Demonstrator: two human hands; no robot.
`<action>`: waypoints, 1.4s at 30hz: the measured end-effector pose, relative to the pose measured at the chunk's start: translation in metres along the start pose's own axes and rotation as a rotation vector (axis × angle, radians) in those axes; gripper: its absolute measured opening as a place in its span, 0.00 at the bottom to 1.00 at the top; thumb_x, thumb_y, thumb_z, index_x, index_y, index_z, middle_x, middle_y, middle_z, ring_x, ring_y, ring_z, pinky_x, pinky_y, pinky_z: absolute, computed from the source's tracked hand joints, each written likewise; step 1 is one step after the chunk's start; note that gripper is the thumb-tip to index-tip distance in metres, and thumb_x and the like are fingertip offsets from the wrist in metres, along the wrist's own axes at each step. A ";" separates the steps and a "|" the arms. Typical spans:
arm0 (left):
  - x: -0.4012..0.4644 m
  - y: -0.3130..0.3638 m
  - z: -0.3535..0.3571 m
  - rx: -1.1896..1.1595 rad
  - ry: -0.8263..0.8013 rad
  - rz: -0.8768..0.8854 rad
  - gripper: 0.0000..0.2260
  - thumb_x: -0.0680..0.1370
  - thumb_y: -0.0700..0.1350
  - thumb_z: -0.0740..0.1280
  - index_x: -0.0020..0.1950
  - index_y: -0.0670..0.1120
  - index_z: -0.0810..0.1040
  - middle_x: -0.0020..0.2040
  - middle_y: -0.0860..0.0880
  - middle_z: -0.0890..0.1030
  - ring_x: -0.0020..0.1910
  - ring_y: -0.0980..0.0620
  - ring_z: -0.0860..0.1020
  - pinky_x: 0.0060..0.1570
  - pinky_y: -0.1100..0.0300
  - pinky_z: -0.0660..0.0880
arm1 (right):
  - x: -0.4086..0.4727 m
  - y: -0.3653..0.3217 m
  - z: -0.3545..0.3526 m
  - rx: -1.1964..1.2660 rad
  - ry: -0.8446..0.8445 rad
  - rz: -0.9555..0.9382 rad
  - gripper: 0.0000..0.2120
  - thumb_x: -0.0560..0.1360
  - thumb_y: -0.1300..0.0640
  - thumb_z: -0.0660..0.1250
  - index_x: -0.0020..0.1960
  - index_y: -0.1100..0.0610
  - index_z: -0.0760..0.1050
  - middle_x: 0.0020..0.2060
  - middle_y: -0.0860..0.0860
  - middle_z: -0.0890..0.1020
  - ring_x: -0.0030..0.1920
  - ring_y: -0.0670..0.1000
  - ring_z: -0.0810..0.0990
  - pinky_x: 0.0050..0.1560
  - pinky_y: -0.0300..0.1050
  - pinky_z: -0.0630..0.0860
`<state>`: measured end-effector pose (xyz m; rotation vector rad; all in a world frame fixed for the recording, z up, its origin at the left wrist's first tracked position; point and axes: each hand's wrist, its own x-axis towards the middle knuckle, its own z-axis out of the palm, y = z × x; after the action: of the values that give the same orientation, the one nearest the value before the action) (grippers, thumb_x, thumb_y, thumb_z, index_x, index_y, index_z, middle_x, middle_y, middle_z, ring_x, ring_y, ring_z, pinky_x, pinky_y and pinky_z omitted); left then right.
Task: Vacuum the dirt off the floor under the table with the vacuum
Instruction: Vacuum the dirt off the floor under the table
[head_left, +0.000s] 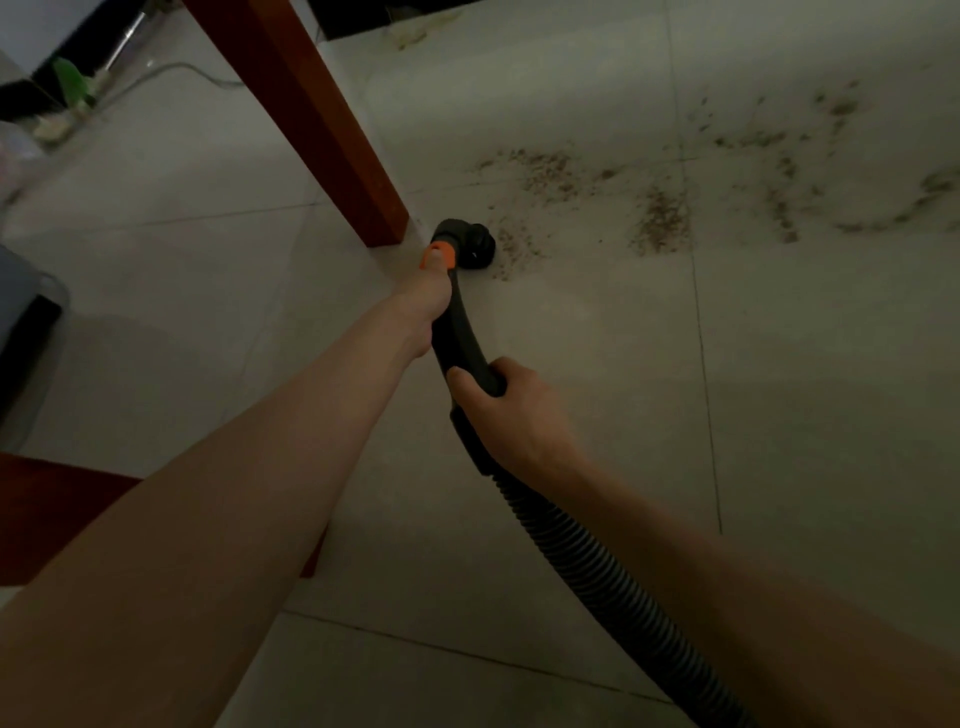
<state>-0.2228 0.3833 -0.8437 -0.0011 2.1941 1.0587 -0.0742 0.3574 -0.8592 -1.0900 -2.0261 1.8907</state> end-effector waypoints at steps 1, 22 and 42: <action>-0.001 0.000 0.002 0.002 -0.009 -0.005 0.24 0.82 0.57 0.50 0.65 0.39 0.69 0.41 0.45 0.72 0.39 0.48 0.72 0.48 0.56 0.71 | -0.001 0.001 0.000 0.005 0.009 0.003 0.13 0.76 0.45 0.62 0.44 0.54 0.72 0.35 0.52 0.80 0.31 0.50 0.77 0.31 0.42 0.74; -0.051 -0.018 0.030 -0.120 0.042 -0.050 0.24 0.81 0.56 0.54 0.68 0.40 0.68 0.62 0.41 0.75 0.59 0.44 0.75 0.56 0.54 0.73 | -0.034 0.010 -0.059 -0.127 -0.128 0.018 0.12 0.77 0.46 0.62 0.38 0.51 0.70 0.29 0.47 0.75 0.26 0.43 0.74 0.19 0.28 0.67; -0.063 -0.006 0.071 -0.067 -0.029 0.061 0.25 0.81 0.58 0.53 0.66 0.39 0.69 0.60 0.41 0.76 0.56 0.43 0.76 0.57 0.53 0.74 | -0.042 0.025 -0.073 -0.087 0.088 0.029 0.13 0.77 0.42 0.61 0.41 0.51 0.70 0.30 0.47 0.78 0.25 0.45 0.76 0.22 0.35 0.72</action>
<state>-0.1313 0.4105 -0.8416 0.0506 2.1439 1.1592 0.0077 0.3886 -0.8537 -1.2080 -2.0724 1.7498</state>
